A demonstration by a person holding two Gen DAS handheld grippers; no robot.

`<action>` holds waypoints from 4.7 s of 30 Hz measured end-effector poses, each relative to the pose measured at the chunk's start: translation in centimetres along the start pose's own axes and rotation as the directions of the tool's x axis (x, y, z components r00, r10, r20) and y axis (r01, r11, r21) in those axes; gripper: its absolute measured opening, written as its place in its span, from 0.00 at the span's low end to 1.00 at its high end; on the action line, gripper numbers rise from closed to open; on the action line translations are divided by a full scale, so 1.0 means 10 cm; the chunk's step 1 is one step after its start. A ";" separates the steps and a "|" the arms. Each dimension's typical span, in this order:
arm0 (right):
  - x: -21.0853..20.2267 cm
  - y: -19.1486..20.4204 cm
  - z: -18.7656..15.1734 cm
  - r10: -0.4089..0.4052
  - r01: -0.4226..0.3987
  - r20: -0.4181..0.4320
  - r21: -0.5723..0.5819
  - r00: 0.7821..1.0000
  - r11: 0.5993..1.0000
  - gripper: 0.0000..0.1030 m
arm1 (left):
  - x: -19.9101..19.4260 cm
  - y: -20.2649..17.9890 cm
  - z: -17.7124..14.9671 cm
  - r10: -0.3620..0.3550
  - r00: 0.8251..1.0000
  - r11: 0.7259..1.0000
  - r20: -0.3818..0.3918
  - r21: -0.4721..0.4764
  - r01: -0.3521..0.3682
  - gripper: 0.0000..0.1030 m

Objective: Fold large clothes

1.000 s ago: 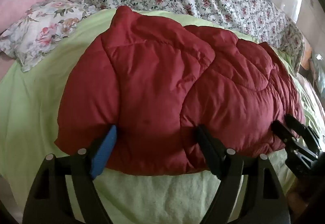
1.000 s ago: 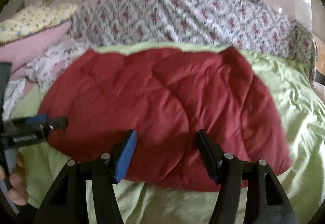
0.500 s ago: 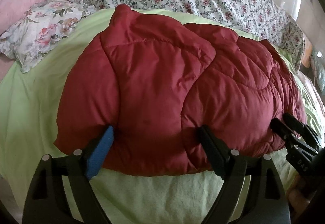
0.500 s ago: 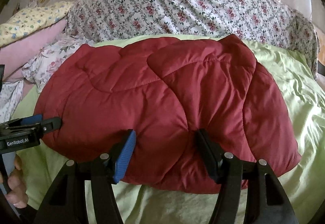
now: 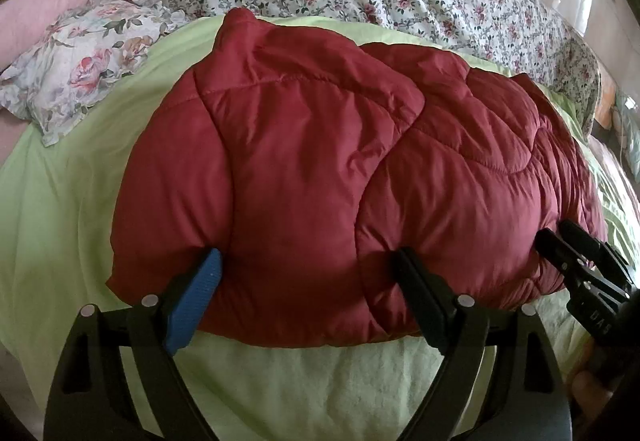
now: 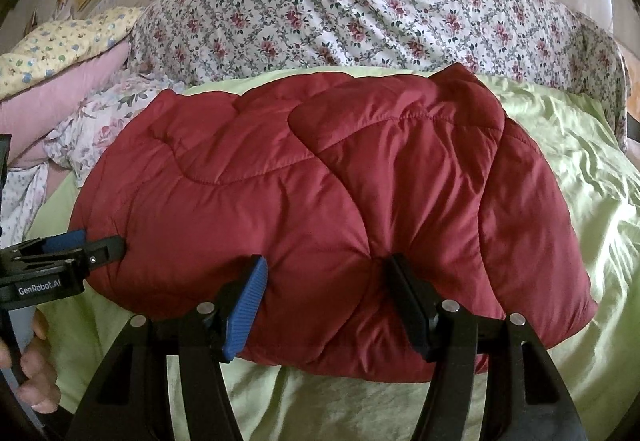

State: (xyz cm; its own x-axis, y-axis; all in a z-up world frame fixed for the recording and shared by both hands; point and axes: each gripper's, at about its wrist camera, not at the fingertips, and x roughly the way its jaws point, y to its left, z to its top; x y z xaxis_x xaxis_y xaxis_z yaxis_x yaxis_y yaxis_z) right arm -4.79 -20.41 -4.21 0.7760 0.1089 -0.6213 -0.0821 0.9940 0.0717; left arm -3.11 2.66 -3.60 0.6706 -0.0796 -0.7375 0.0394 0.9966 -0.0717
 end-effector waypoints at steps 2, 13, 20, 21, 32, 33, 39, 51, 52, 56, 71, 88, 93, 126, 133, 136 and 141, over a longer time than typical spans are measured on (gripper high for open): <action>0.00 0.00 0.00 0.001 -0.001 -0.001 0.003 1.000 1.000 0.62 | 0.00 0.00 0.00 0.000 1.000 1.000 0.000 0.001 0.000 0.86; -0.09 -0.07 0.29 0.035 -0.035 -0.012 0.007 0.999 0.999 0.62 | -0.02 0.09 0.17 -0.039 0.999 0.999 -0.017 -0.016 0.038 0.86; 0.31 -0.35 0.70 0.039 -0.039 -0.122 0.001 0.992 0.999 0.62 | 0.24 0.24 0.61 -0.025 0.998 1.000 -0.051 -0.013 0.024 0.86; 0.40 -0.41 0.75 0.027 -0.027 -0.136 0.002 0.990 1.000 0.62 | 0.29 0.26 0.66 -0.020 0.998 1.000 -0.059 -0.013 0.019 0.86; 0.65 -1.04 1.21 -0.027 0.048 -0.120 0.182 0.992 0.982 0.62 | 0.77 0.23 1.12 0.063 0.990 0.998 -0.125 0.020 -0.061 0.92; 0.66 -1.09 1.24 -0.026 0.048 -0.114 0.199 0.993 0.979 0.62 | 0.81 0.23 1.13 0.067 0.989 0.998 -0.129 0.020 -0.065 0.92; 0.91 -1.36 1.24 0.005 0.036 -0.156 0.256 0.988 0.966 0.62 | 0.97 0.24 1.23 0.086 0.984 0.996 -0.154 0.007 -0.086 0.94; 1.11 -1.51 1.18 0.032 0.024 -0.176 0.306 0.984 0.952 0.62 | 1.05 0.20 1.25 0.128 0.981 0.992 -0.147 0.006 -0.128 0.96; 1.10 -1.51 1.17 0.028 0.026 -0.172 0.304 0.985 0.952 0.62 | 1.05 0.20 1.25 0.127 0.981 0.992 -0.146 0.007 -0.127 0.96; 1.10 -1.48 1.15 0.001 0.050 -0.169 0.295 0.986 0.954 0.62 | 0.97 0.21 1.25 0.100 0.984 0.995 -0.145 0.007 -0.100 0.94; 0.94 -1.45 1.21 -0.103 0.156 -0.194 0.287 0.976 0.945 0.68 | 0.89 0.53 1.18 -0.091 0.986 0.996 -0.138 -0.014 0.090 0.94; 0.54 -0.65 0.82 -0.029 0.041 -0.234 0.047 0.972 0.998 0.76 | 0.62 0.50 1.21 -0.109 0.989 0.993 -0.099 -0.065 0.103 0.94; 0.47 -0.57 0.91 -0.050 0.068 -0.234 0.068 0.971 0.995 0.77 | 0.12 0.26 1.00 -0.102 0.991 0.995 -0.087 -0.008 0.101 0.94; 0.75 -0.57 0.98 -0.091 0.104 -0.180 0.064 0.980 0.993 0.83 | 0.73 -0.08 1.04 0.043 0.985 0.998 -0.165 0.048 -0.036 1.00; 0.89 -0.65 0.93 -0.070 0.085 -0.222 0.059 0.973 0.995 0.83 | 0.78 -0.08 1.06 0.048 0.986 0.998 -0.163 0.047 -0.041 1.00; 0.98 -0.62 0.93 -0.089 0.101 -0.234 0.039 0.968 0.994 0.84 | 0.80 -0.08 1.07 0.051 0.985 0.998 -0.163 0.045 -0.044 1.00; 1.01 -0.64 0.91 -0.082 0.094 -0.225 0.040 0.971 0.995 0.85 | 0.83 -0.08 1.07 0.057 0.986 0.997 -0.156 0.052 -0.050 1.00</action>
State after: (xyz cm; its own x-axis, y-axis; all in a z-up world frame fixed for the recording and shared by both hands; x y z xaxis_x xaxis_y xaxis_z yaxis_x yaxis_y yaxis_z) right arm 9.29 -25.66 -3.84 0.6193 0.0249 -0.7848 0.0159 0.9989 0.0442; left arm 10.37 1.36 -2.50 0.5484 -0.0242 -0.8359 0.0447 0.9990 0.0004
